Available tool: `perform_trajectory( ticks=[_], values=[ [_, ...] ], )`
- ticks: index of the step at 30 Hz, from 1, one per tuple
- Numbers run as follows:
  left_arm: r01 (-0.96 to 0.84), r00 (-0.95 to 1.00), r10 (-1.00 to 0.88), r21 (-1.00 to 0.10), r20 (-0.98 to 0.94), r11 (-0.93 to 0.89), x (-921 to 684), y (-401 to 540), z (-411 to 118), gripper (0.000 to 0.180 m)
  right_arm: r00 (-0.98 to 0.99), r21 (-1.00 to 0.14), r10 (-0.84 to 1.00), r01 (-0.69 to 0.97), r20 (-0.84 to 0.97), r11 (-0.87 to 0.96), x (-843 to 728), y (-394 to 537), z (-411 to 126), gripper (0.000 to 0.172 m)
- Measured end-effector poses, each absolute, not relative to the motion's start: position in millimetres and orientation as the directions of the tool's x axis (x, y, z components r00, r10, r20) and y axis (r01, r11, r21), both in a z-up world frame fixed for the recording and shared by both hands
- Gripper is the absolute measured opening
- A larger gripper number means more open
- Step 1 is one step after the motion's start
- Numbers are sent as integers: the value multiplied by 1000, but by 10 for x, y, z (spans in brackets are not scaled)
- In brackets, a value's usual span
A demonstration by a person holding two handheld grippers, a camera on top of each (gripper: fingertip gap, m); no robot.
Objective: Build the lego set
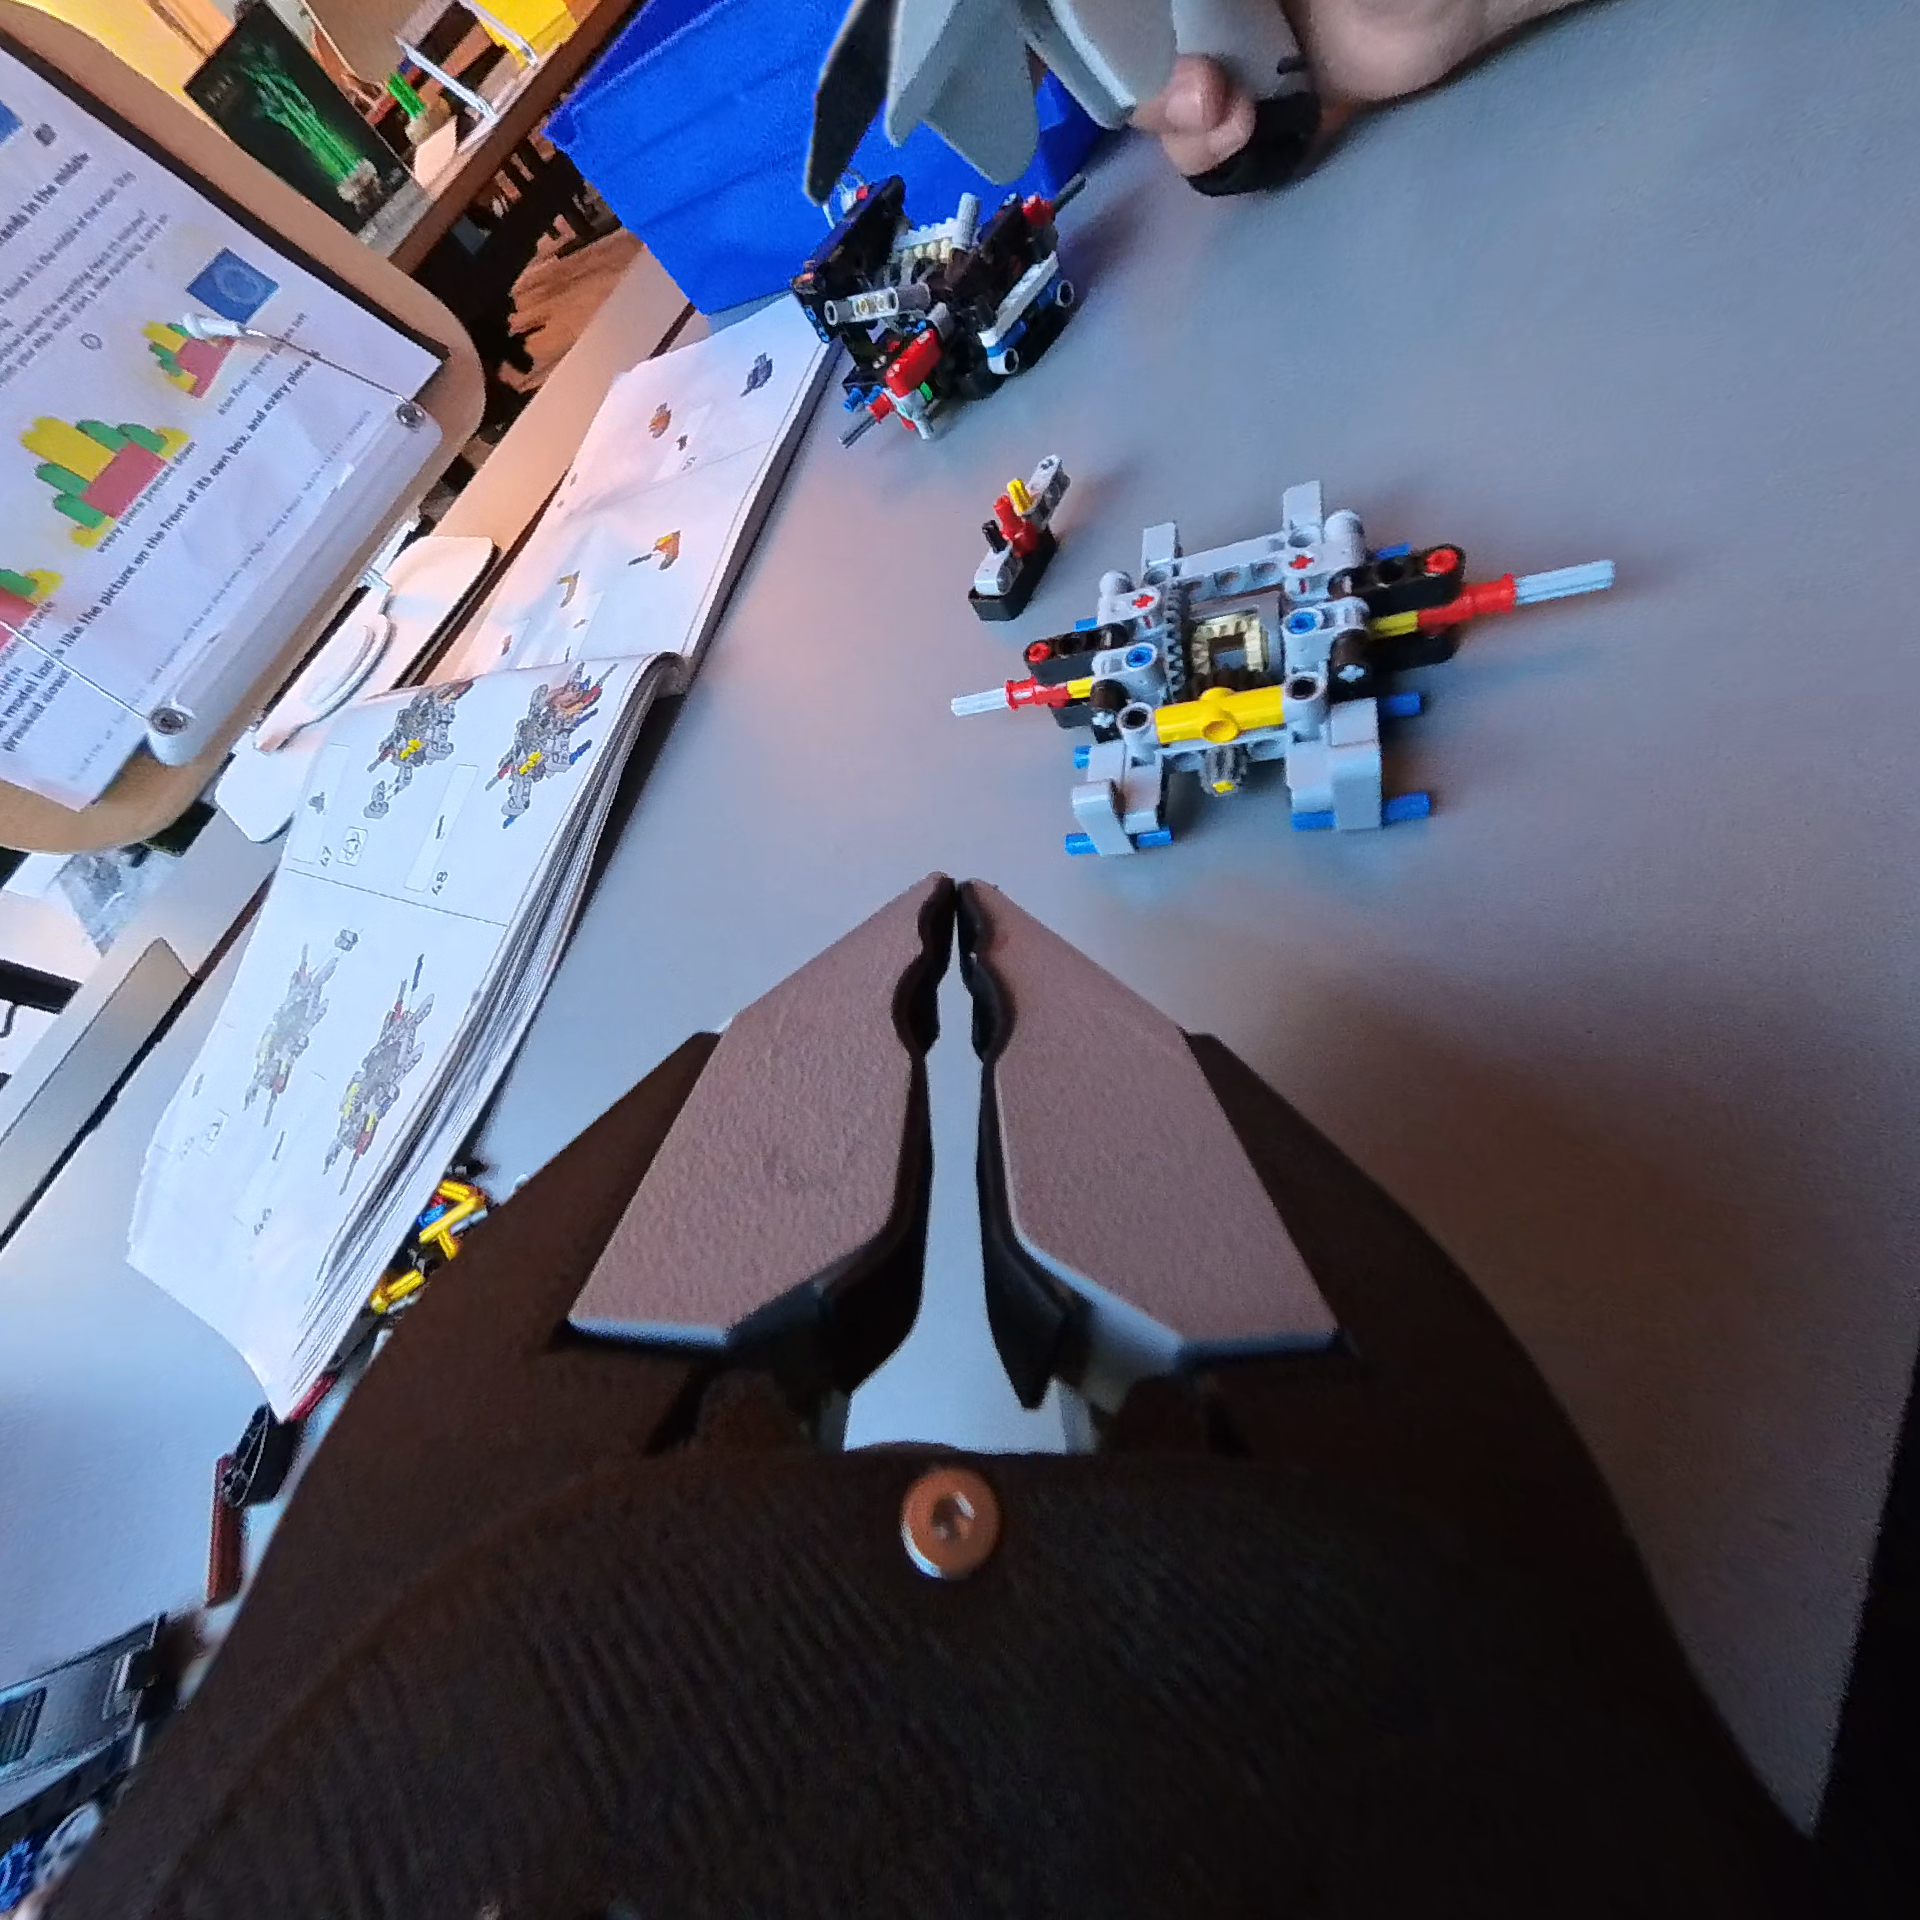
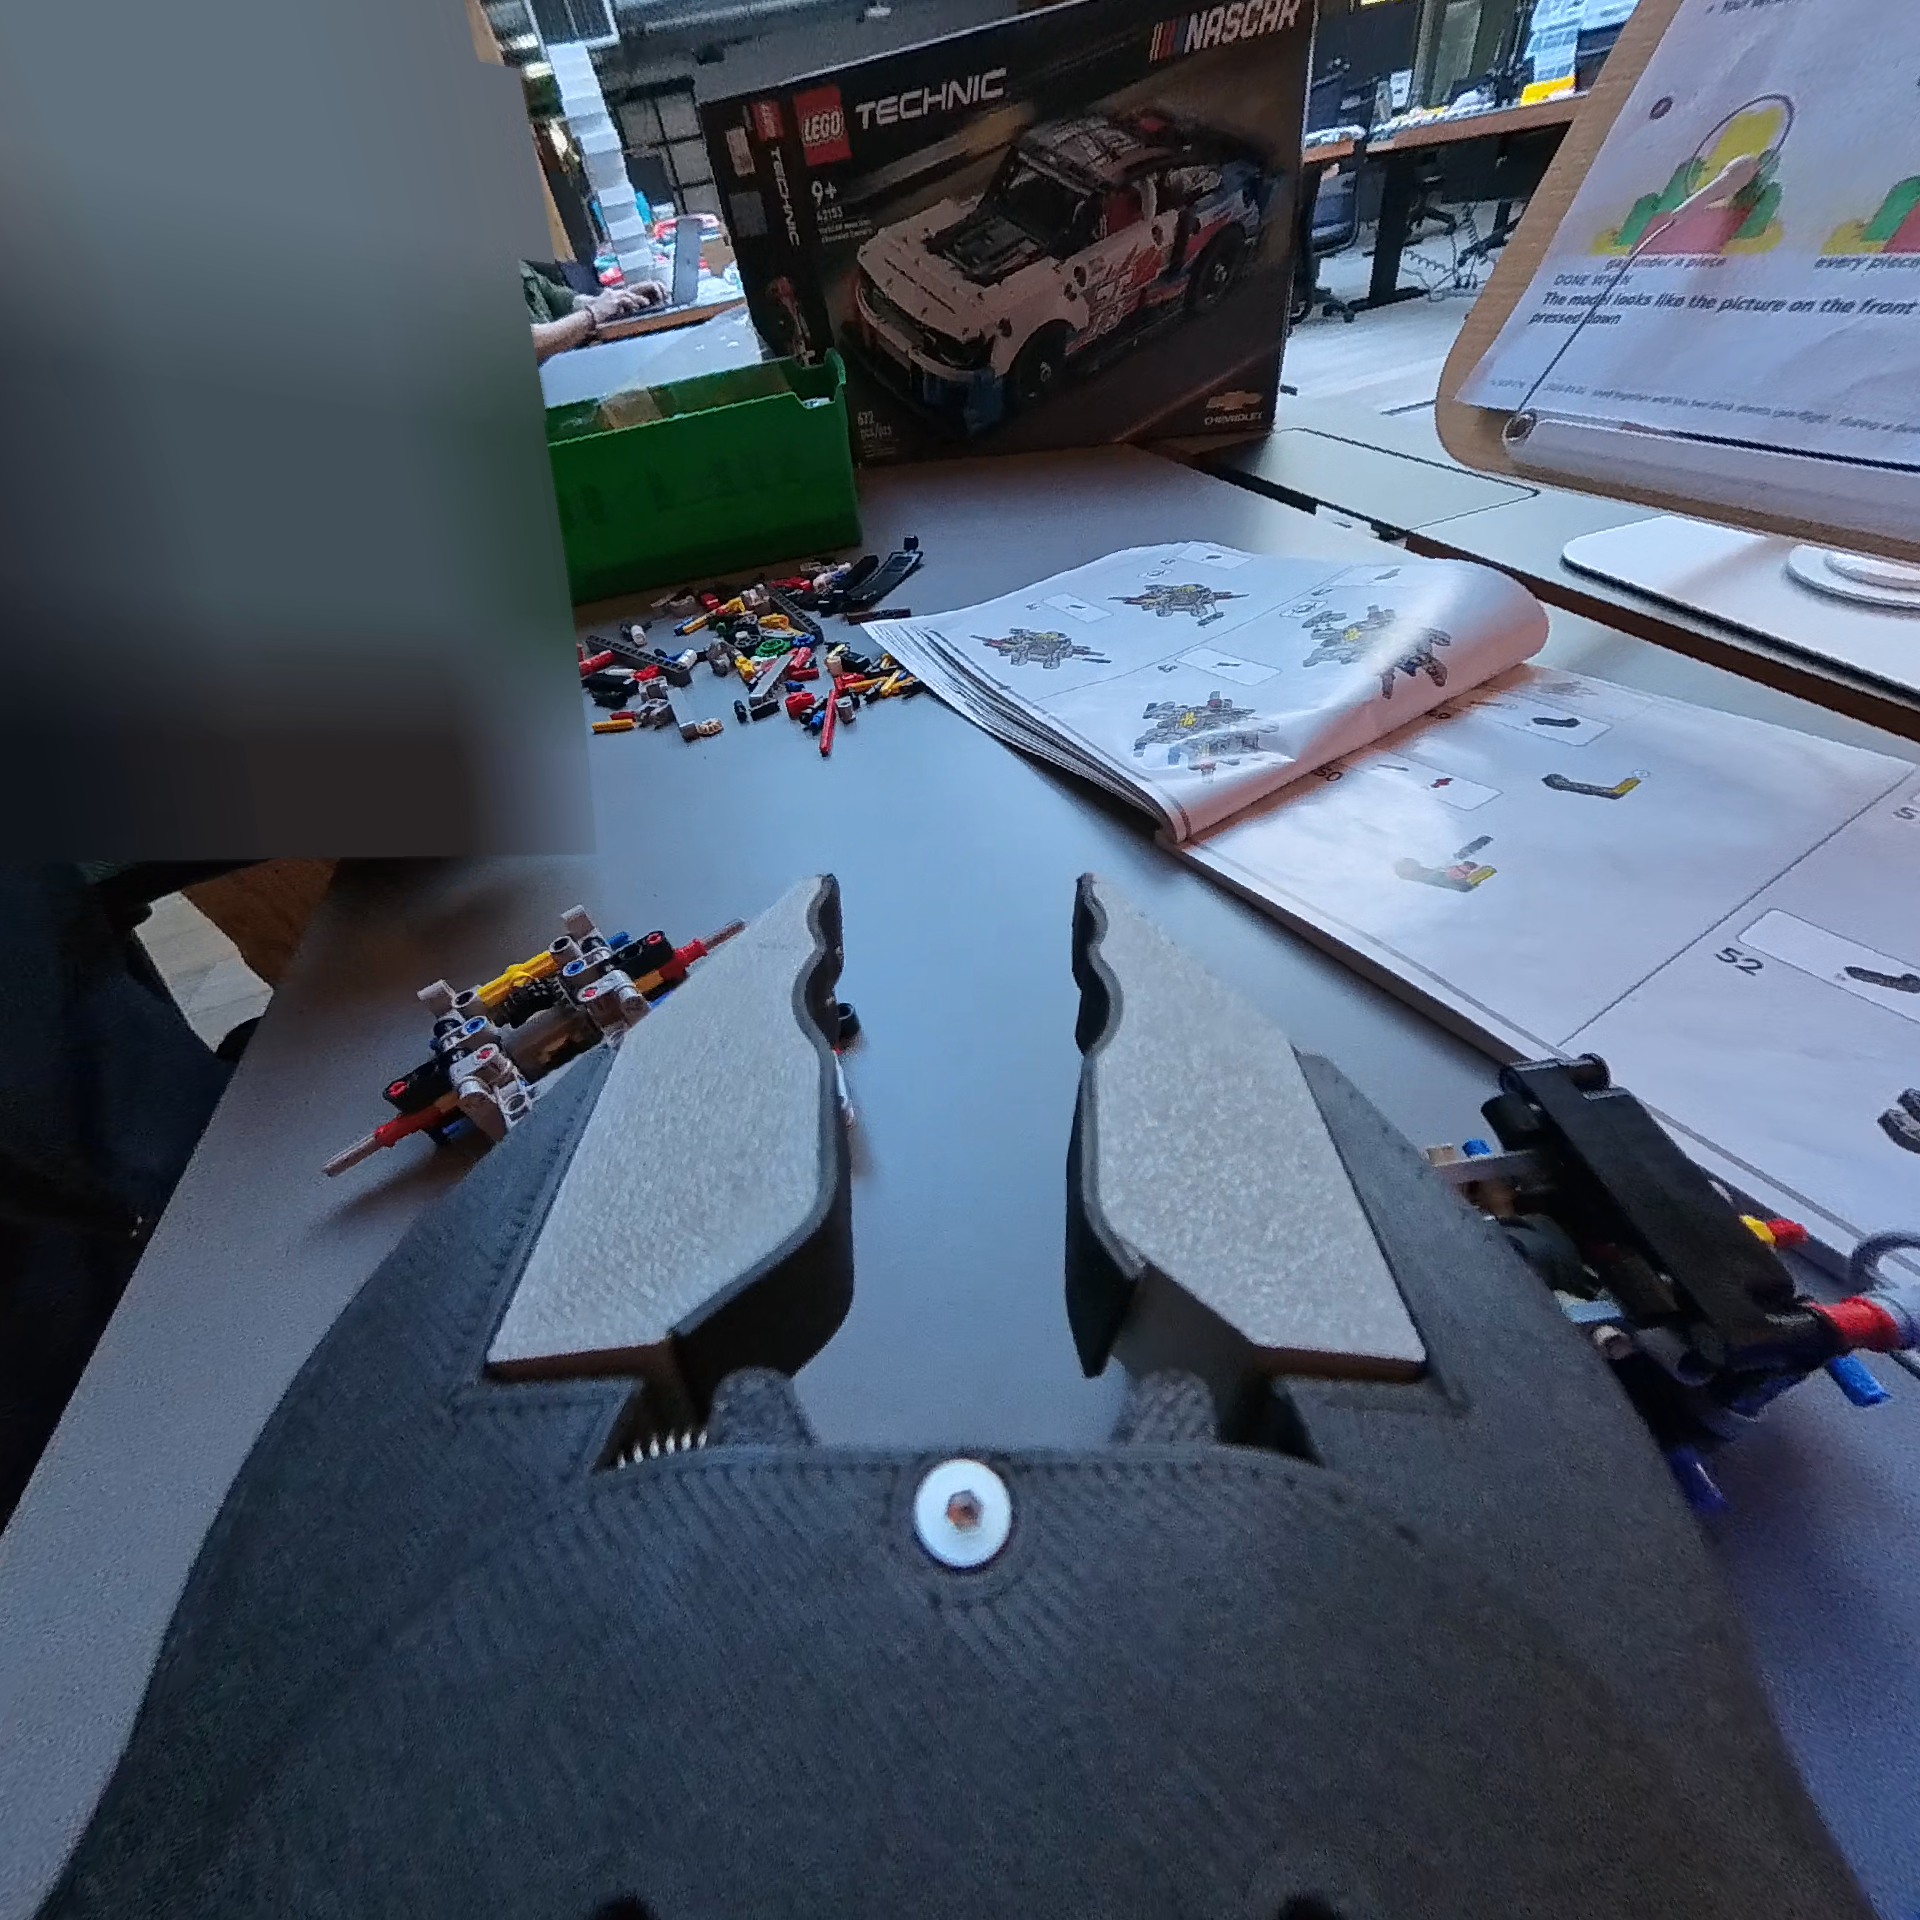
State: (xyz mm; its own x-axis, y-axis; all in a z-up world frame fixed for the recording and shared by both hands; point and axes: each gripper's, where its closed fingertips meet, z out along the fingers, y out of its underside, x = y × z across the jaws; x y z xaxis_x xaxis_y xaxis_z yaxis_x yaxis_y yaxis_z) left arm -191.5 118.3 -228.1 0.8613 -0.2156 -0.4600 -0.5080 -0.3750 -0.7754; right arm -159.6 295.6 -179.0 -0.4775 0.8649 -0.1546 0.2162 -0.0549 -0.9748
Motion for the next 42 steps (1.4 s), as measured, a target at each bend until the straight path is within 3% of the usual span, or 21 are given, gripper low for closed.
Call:
perform_trajectory(
  ticks=[28, 42],
  values=[
    [-485, 874, -167, -789, -457, -377, -2004, 1242, -2240, 0, -443, -976, 880, 198, -171, -90, -1612, 3049, -1753, 40],
    [-401, 916, -147, -845, -373, -353, -2068, 1243, -2160, 0, -426, -978, 890, 189, -160, -86, -1616, 3102, -1740, 39]
  ],
)
